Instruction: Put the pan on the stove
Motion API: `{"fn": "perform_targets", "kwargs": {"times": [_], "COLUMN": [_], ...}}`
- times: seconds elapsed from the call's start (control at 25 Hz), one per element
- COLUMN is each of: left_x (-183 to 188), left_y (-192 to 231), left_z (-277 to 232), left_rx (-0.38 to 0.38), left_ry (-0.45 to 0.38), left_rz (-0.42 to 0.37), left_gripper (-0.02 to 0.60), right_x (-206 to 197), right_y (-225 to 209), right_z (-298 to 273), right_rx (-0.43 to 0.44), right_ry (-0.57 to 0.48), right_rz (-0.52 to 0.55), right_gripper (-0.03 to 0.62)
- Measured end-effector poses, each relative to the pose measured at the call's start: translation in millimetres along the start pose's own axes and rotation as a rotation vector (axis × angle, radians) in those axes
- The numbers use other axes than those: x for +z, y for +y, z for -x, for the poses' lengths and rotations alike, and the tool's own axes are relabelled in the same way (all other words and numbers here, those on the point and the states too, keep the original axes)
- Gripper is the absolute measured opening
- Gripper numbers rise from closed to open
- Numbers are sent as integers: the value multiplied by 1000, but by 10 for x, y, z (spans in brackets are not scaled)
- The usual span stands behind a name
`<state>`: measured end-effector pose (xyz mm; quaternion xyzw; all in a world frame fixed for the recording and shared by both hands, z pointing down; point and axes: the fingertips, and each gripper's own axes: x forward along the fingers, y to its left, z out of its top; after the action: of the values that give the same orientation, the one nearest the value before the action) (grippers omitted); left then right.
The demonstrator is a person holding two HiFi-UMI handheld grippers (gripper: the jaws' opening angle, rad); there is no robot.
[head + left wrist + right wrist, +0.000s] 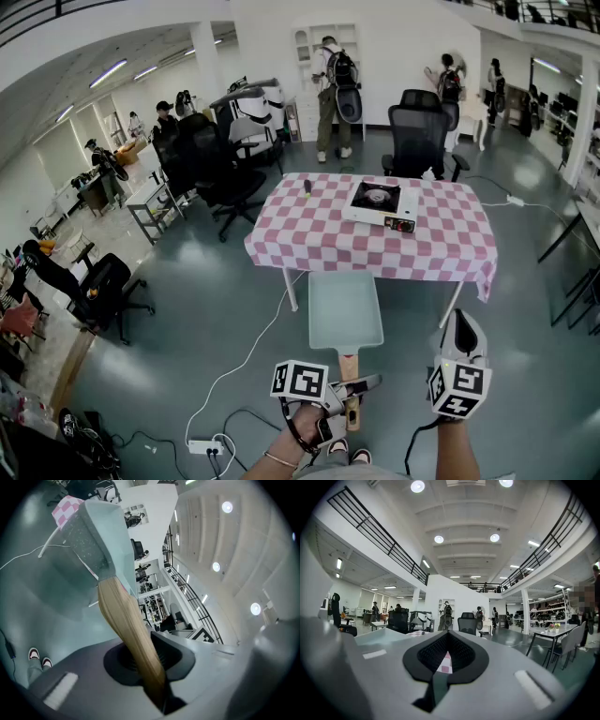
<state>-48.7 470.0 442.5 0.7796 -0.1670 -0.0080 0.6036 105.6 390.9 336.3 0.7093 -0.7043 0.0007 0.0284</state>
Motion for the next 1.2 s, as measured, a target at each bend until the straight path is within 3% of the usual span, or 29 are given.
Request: {"fn": "perform_targets", "kwargs": {"times": [0.48, 1.2], "left_x": [64, 672], "left_y": [80, 357], "left_z": [99, 269], "left_rx": [2, 4], "left_ry": [33, 75], "left_rz": [-10, -16], "left_gripper": [44, 49], "right_x": [-65, -233], "right_y": [23, 113], "right_z": [-90, -462], "right_rx": [-36, -139], "right_ry": [8, 70], "right_rz": [-45, -56], "right_gripper": [11, 11]}}
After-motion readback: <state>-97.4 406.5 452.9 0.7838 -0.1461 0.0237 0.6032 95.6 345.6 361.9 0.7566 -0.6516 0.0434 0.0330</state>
